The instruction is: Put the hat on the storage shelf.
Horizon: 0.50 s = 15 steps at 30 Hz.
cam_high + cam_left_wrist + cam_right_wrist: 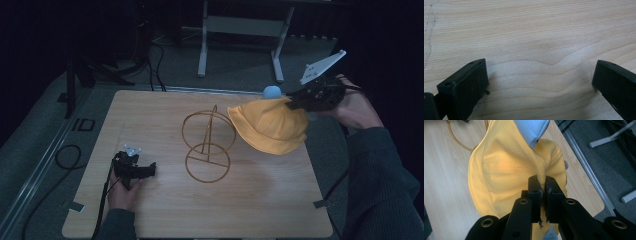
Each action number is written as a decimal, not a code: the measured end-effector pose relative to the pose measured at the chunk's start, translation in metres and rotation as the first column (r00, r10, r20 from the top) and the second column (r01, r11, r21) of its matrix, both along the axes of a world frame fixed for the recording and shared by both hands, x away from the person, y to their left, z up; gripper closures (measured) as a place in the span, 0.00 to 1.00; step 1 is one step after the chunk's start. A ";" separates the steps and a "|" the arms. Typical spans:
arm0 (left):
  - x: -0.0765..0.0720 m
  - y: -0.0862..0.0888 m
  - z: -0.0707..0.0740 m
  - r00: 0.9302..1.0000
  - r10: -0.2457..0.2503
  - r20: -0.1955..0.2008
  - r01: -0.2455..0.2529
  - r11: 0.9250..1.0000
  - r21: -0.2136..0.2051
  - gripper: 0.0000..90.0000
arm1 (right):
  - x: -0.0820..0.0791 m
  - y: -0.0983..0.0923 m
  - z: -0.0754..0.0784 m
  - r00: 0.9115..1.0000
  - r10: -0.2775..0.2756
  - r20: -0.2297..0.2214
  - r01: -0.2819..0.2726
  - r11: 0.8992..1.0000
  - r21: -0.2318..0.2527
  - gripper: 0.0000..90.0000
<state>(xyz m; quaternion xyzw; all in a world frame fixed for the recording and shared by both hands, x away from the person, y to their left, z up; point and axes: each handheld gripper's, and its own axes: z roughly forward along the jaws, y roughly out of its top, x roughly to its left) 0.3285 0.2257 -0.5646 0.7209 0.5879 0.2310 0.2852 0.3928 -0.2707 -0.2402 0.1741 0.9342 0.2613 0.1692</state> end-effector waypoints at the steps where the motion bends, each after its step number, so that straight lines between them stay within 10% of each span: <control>1: 0.000 0.000 0.000 1.000 -0.001 -0.001 0.001 1.000 0.001 0.00 | 0.000 0.001 0.000 1.000 0.002 -0.004 -0.002 1.000 0.007 0.94; 15: 0.000 0.000 0.000 1.000 0.000 -0.001 0.000 1.000 0.000 0.00 | 0.002 0.019 0.005 1.000 0.023 0.018 -0.024 0.999 0.041 0.94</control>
